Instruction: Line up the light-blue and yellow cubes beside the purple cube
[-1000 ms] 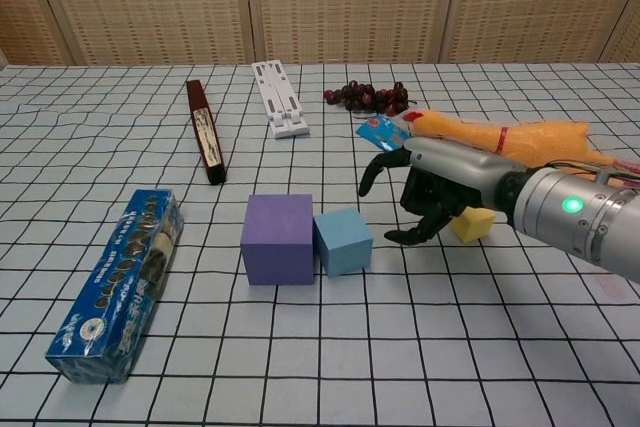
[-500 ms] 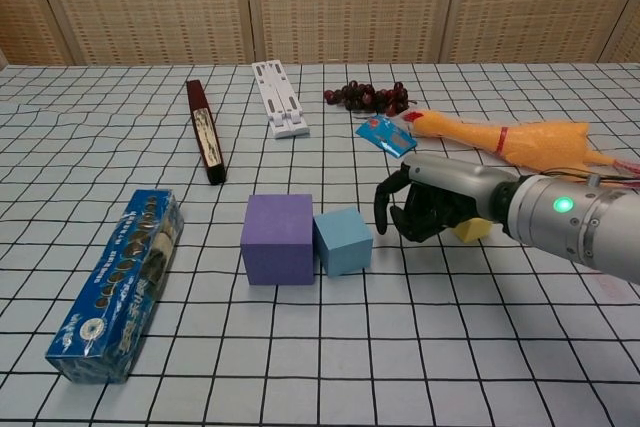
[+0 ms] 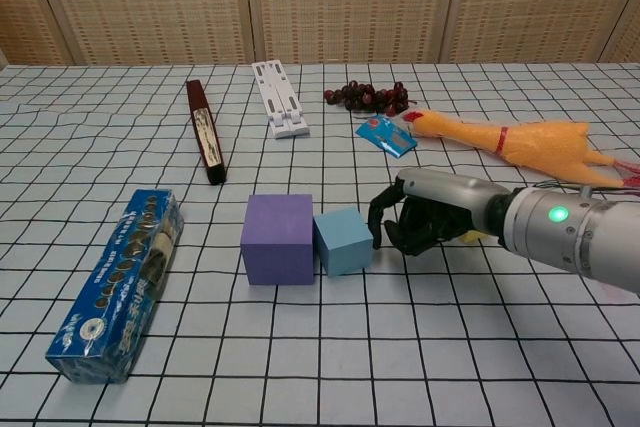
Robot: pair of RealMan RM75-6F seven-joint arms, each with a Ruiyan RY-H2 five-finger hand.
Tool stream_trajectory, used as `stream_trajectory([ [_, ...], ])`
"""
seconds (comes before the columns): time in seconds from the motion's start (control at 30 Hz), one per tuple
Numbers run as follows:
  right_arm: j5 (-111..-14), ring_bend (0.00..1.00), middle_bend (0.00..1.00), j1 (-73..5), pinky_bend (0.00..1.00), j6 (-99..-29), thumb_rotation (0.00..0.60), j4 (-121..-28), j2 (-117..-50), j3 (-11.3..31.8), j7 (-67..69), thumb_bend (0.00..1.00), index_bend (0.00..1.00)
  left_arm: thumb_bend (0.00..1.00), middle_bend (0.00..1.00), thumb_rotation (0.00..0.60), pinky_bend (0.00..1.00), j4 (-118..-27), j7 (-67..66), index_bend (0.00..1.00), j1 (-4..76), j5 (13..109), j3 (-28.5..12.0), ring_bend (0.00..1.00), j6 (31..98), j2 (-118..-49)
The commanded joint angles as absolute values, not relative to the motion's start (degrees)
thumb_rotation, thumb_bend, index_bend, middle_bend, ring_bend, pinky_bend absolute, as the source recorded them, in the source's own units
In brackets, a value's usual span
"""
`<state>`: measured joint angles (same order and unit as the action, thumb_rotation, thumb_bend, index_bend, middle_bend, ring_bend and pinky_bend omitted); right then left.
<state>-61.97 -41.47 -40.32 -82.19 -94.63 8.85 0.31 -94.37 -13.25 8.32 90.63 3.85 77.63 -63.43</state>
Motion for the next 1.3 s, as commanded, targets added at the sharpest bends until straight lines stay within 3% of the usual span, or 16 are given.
stream_trajectory([
  [0.03, -62.8, 0.89, 0.97, -41.5, 1.0, -40.0, 0.6, -81.5, -95.0, 8.6, 1.4, 0.67, 0.55, 0.47, 0.31, 0.6, 0.65, -94.4, -13.2, 0.3, 8.3, 90.7, 3.9, 0.36, 77.7, -63.4],
  [1.3, -73.1, 0.89, 0.97, -41.3, 1.0, -40.2, 0.6, -75.2, -97.7, 7.4, 13.8, 0.67, 0.54, 0.47, 0.31, 0.6, 0.65, -94.3, -12.7, 0.3, 8.3, 91.0, 4.0, 0.36, 77.7, -63.3],
])
